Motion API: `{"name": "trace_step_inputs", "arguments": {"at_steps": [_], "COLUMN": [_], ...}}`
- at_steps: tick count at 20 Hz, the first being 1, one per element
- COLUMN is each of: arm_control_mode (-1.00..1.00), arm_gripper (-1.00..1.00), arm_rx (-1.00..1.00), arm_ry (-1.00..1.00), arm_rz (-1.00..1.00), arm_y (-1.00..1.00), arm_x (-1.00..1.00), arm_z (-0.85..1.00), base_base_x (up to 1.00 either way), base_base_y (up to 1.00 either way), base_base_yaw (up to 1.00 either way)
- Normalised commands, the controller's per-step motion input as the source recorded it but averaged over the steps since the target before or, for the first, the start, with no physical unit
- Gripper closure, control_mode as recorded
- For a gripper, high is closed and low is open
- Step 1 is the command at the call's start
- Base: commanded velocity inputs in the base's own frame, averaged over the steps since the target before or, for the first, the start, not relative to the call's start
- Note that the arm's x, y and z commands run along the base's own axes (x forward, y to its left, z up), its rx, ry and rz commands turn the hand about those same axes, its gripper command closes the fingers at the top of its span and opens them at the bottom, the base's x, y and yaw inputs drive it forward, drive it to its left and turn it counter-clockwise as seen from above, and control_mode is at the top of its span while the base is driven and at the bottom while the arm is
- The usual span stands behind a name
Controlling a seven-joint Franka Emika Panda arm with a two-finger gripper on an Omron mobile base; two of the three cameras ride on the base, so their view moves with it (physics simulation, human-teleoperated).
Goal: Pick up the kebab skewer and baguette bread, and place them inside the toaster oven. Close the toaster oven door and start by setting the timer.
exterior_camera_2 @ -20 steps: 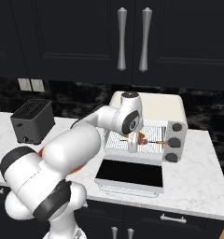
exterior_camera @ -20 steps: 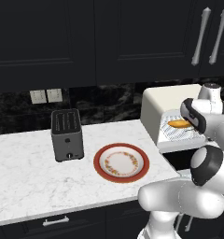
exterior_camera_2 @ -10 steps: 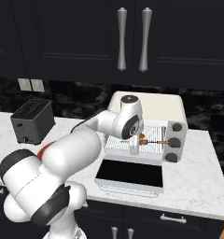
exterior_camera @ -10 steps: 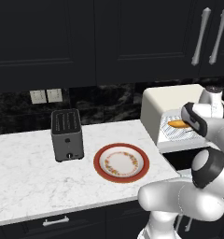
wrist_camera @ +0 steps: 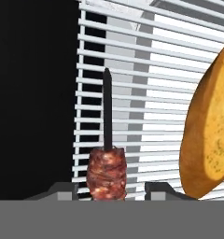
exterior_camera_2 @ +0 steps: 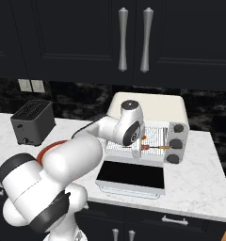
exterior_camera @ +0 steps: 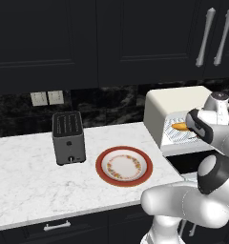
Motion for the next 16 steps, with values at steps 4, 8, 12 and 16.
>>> {"name": "trace_step_inputs", "arguments": {"at_steps": [4,8,12,16], "arm_control_mode": [-1.00,-1.00,-1.00,-1.00], "arm_gripper": [-1.00,-1.00,-1.00,-1.00], "arm_rx": [0.00,0.01,0.02,0.02], "arm_ry": [0.00,0.00,0.00,0.00], "arm_rz": [0.00,0.00,0.00,0.00], "arm_y": [0.00,0.00,-0.03,0.00], "arm_x": [0.31,0.24,0.07,-0.02], "arm_z": [0.05,0.05,0.24,0.46], "base_base_x": [0.00,0.00,0.00,0.00], "base_base_y": [0.00,0.00,0.00,0.00], "base_base_yaw": [0.00,0.00,0.00,0.00]}}
